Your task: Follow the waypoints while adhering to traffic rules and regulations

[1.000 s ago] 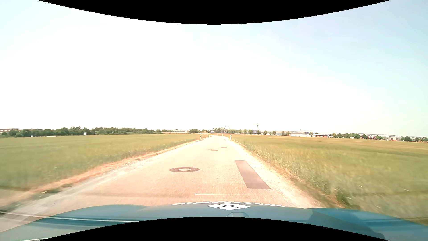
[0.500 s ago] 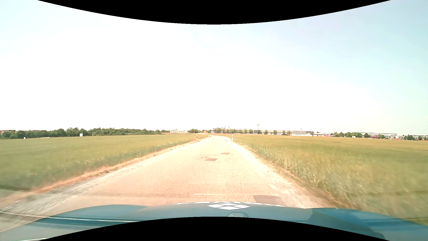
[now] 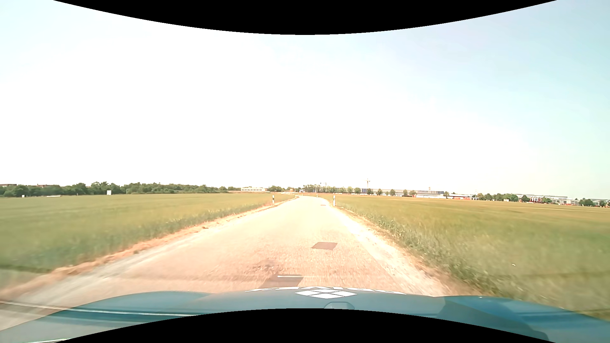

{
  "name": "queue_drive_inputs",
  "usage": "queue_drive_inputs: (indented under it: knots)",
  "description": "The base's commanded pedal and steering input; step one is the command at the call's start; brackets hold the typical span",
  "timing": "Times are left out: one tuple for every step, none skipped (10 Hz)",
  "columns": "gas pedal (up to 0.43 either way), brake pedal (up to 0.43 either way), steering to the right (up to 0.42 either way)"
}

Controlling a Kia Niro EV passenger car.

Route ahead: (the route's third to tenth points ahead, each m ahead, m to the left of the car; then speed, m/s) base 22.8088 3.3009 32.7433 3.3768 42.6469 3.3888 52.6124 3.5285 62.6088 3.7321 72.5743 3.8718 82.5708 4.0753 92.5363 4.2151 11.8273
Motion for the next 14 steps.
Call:
queue_drive_inputs:
  knots:
    - [0.000,0.000,0.000]
    - [0.000,0.000,0.000]
    - [0.000,0.000,-0.002]
    - [0.000,0.000,-0.002]
    - [0.000,0.000,-0.002]
    - [0.000,0.000,-0.002]
    - [0.000,0.000,-0.002]
    - [0.000,0.000,-0.002]
    - [0.000,0.000,-0.002]
    - [0.000,0.000,-0.002]
    - [0.000,0.000,-0.002]
    - [0.000,0.000,-0.002]
    - [0.000,0.000,-0.002]
    - [0.000,0.000,-0.002]
